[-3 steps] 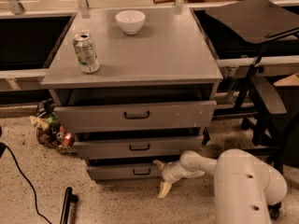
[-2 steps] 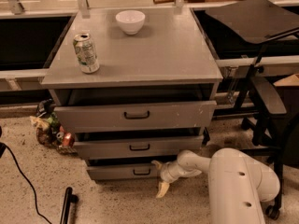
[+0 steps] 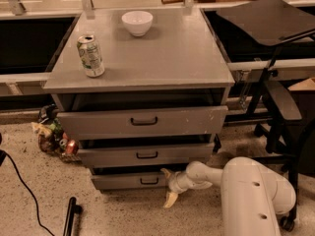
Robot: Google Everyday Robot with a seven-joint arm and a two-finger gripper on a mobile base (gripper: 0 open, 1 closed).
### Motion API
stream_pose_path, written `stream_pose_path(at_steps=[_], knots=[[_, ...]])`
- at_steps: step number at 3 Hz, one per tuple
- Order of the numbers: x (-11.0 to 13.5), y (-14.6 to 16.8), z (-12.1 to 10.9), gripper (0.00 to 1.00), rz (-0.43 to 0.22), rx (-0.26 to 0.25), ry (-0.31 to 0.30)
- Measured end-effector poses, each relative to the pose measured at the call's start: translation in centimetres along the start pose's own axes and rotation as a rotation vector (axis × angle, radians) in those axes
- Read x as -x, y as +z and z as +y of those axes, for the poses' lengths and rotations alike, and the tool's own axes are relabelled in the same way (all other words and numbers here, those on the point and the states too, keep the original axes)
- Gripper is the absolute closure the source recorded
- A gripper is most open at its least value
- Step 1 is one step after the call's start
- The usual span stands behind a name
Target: Open bottom drawer
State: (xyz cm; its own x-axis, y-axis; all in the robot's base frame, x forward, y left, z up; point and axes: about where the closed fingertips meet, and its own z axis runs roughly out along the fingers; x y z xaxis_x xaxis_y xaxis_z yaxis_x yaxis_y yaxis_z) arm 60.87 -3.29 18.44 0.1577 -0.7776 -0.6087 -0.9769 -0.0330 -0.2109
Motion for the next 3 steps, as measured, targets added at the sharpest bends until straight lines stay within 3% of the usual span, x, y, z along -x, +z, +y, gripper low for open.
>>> stream_pose_path(at_steps=[2,3], knots=[[-1.2,0.5,-1.5,0.00,-0.056,-0.117,0.046],[-1.1,1.3,-2.0,0.19,-0.082,-0.114,0.044]])
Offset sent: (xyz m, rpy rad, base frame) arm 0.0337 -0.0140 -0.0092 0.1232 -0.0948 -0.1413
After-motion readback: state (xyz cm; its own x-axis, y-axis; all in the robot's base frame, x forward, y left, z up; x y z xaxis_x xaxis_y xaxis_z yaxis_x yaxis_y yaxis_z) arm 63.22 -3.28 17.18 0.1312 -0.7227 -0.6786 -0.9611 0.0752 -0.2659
